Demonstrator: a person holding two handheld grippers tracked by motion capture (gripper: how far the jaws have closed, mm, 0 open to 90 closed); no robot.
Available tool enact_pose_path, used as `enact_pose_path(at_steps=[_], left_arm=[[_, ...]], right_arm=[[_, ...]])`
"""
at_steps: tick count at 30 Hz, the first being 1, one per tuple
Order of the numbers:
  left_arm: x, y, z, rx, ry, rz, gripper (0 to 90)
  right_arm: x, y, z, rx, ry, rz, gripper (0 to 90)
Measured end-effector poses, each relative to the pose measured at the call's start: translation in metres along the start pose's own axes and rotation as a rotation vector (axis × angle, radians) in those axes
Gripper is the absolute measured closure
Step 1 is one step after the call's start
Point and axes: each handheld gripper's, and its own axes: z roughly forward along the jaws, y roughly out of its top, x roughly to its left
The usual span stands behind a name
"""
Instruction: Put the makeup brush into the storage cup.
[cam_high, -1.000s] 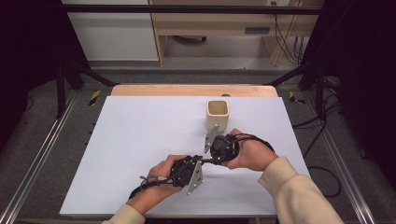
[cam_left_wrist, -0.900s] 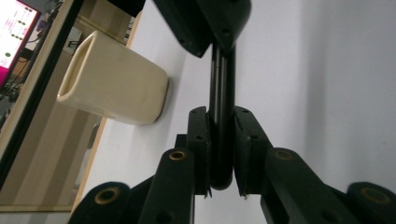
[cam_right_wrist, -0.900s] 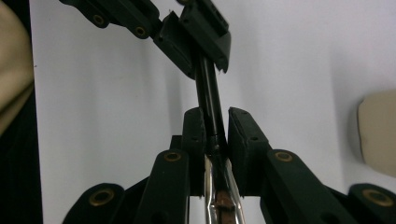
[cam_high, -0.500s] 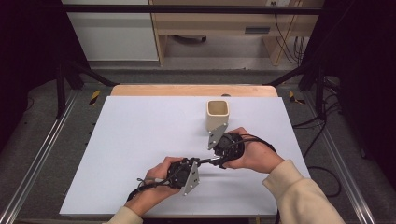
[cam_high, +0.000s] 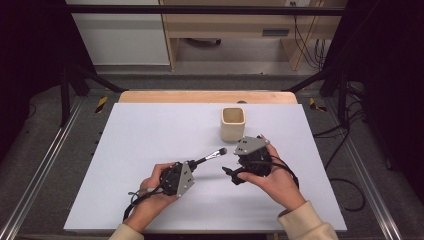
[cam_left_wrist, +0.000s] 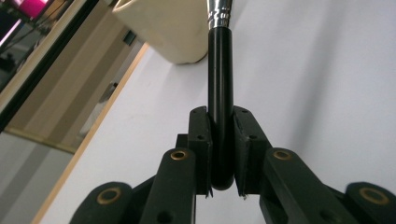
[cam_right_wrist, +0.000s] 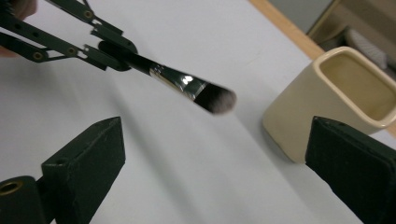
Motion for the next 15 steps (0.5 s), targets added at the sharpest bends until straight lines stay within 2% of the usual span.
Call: enact_pose_path(at_steps=[1, 2, 3, 5, 6, 7, 8, 9, 10, 12, 13, 14, 15], left_arm=[[0.0, 0.0, 0.0, 0.0, 0.0, 0.0, 78.8], [0.001, -0.004, -0.003, 0.003, 0.018, -0.031, 78.8], [0.002, -0.006, -0.004, 0.008, 0.022, -0.043, 78.8], [0.004, -0.008, -0.005, 0.009, 0.025, -0.057, 78.8], [0.005, -0.009, -0.007, 0.007, 0.028, -0.073, 78.7], [0.007, -0.011, -0.008, 0.001, 0.031, -0.087, 78.7], [0.009, -0.013, -0.01, -0.006, 0.043, -0.11, 78.8], [0.009, -0.013, -0.01, -0.006, 0.043, -0.11, 78.7], [0.01, -0.015, -0.011, -0.021, 0.049, -0.136, 78.8], [0.01, -0.016, -0.012, -0.031, 0.05, -0.148, 78.8], [0.011, -0.016, -0.013, -0.054, 0.053, -0.179, 78.8], [0.011, -0.016, -0.013, -0.054, 0.053, -0.179, 78.8], [0.01, -0.017, -0.013, -0.079, 0.05, -0.212, 78.8]], right_arm=[[0.0, 0.0, 0.0, 0.0, 0.0, 0.0, 5.4], [0.004, -0.004, 0.001, -0.034, -0.049, 0.021, 6.2], [0.006, -0.006, 0.002, -0.05, -0.066, 0.038, 7.7], [0.008, -0.008, 0.003, -0.067, -0.081, 0.056, 9.6], [0.009, -0.014, 0.005, -0.102, -0.079, 0.112, 11.6], [0.009, -0.014, 0.005, -0.102, -0.079, 0.112, 11.6], [0.009, -0.02, 0.006, -0.136, -0.077, 0.153, 11.9], [0.009, -0.02, 0.006, -0.136, -0.077, 0.153, 11.9], [0.01, -0.028, 0.01, -0.162, -0.066, 0.188, 11.2], [0.01, -0.032, 0.015, -0.164, -0.049, 0.203, 9.2], [0.01, -0.034, 0.017, -0.167, -0.05, 0.209, 8.7], [0.01, -0.034, 0.017, -0.167, -0.05, 0.209, 8.7], [0.01, -0.036, 0.02, -0.178, -0.031, 0.236, 8.5]])
